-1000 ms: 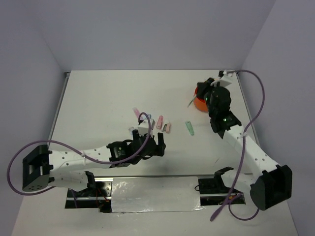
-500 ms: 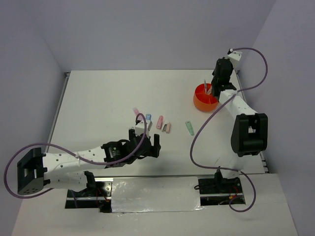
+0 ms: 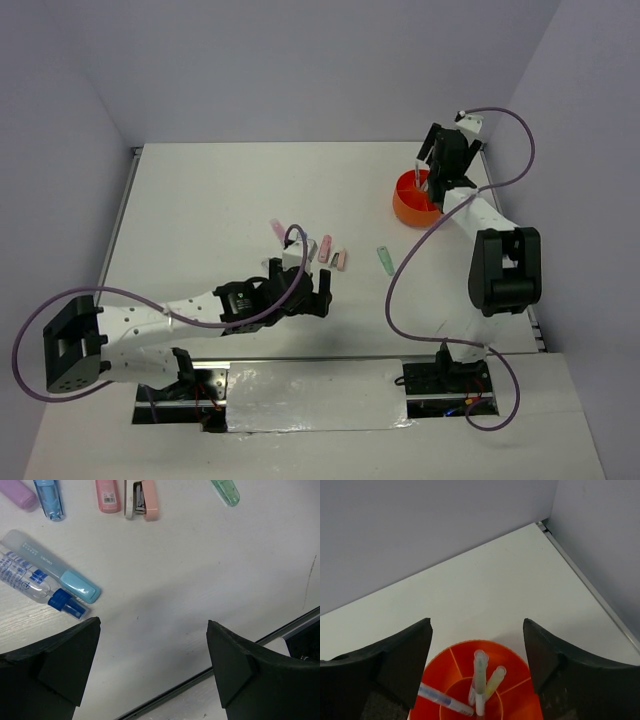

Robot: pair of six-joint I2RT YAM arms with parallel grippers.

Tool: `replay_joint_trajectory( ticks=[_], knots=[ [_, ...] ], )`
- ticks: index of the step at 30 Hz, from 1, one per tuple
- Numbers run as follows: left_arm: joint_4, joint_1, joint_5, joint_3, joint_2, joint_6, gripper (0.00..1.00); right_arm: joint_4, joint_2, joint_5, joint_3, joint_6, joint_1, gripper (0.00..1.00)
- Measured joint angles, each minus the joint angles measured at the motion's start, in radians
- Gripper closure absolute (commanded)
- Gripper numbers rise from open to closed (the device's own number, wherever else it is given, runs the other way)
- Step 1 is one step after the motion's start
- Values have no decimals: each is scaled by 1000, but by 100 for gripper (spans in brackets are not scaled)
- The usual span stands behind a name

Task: Sort the stationery into containers
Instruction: Place the pen in the storage box, then pick up the stationery from the center of the board.

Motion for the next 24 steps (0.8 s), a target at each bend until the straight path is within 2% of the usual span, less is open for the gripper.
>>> replay_joint_trajectory(
  ticks=[4,7,11,12,17,24],
  knots=[
    [-2,4,10,41,55,-5,1,-30,-91,-33,-64,34,0,18],
    [-33,8,16,136,159,-17,1,-76,-239,-61,-139,87,0,18],
    [-109,10,10,371,380,-43,1,-196,-484,-122,-211,167,0,18],
    [-142,10,4,461,454,-56,1,-237,-550,-142,-224,183,0,14],
    [-254,16,-35,800,761,-130,5,-426,-819,-211,-281,214,0,9],
    [-375,17,-78,1115,1044,-192,6,-664,-1059,-216,-315,205,0,7]
  ],
)
